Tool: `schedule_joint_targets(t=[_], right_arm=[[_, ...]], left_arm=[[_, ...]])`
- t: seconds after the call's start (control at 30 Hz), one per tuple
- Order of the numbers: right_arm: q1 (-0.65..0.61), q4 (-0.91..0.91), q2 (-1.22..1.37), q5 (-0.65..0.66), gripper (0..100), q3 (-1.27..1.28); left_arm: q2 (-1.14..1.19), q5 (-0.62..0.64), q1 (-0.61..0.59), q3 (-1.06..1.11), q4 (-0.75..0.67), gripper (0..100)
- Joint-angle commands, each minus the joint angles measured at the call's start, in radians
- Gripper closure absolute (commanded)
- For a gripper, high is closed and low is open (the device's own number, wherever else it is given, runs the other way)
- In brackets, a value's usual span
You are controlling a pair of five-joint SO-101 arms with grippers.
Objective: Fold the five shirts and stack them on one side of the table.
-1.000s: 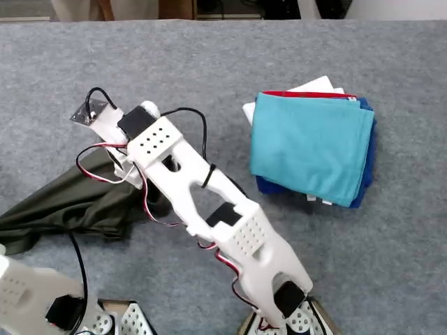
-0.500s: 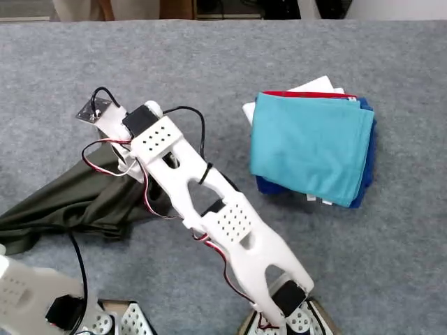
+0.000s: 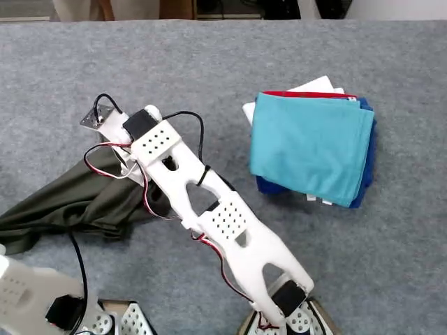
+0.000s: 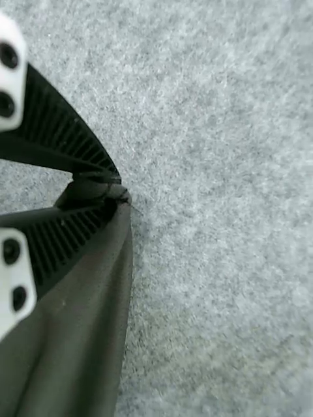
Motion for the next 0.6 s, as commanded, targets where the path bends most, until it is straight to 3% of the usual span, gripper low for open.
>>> schedule_joint_targets(t=[0.0,0.37,0.57], right_arm=[[0.018,0.014,-0.013,0.009,99.5,-0.042],[0.036,0.034,-0.188,-0.049,99.7,-0.101],[0.064,0.034,-0.407,-0.101,99.7,-0.11]], left_arm=[[-0.015,0.005,-0.003,-0.012,-0.006,98],[-0.079,0.005,-0.055,-0.014,-0.005,98],[-0.237,0.006,-0.018,-0.054,0.091,98]])
